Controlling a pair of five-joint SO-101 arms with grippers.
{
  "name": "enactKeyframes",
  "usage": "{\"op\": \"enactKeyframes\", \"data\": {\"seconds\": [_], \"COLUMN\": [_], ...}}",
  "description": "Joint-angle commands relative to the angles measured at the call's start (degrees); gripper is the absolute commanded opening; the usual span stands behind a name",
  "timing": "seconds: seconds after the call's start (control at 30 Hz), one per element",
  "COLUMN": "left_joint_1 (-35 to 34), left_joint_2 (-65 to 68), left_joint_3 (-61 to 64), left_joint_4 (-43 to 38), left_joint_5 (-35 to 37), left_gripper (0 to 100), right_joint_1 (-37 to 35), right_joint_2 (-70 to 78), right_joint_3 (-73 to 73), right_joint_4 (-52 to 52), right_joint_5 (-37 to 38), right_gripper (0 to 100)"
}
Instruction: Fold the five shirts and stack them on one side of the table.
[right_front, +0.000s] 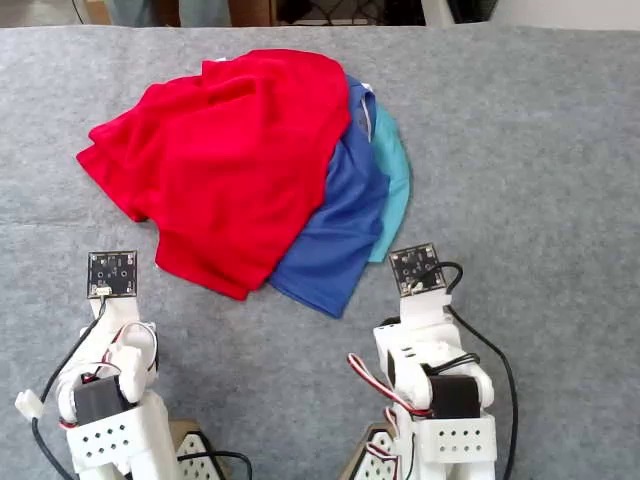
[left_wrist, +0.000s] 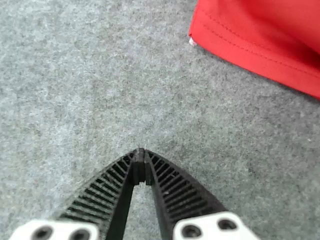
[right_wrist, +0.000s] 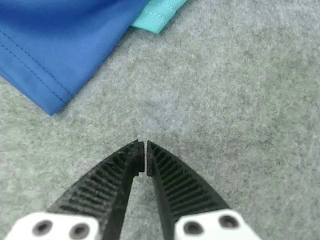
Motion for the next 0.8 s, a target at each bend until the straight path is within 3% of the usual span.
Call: {"op": "enactKeyframes", "data": {"seconds": [0.0, 0.37, 0.53, 0.77], "left_joint_1": [0.0, -0.5, 0.5, 2.3], "left_joint_2": [-0.4, -0.6, -0.1, 10.1], "left_joint_3": [0.7, 0.0, -8.6, -26.4], "left_joint_4": [0.4, -0.6, -9.1, -10.4], "left_joint_5": [0.1, -0.2, -7.2, -3.2], "left_gripper": [3, 3, 3, 3], "right_joint_1": [-0.4, -0.4, -0.4, -0.4], "right_joint_2": [-4.1, -4.1, -4.1, -4.1], "right_joint_3": [-0.3, -0.3, -0.3, -0.3], "right_joint_4": [0.3, 0.3, 0.3, 0.3], "right_joint_5": [-0.5, -0.5, -0.5, -0.5], "right_gripper": [1.8, 1.8, 1.8, 1.8]}}
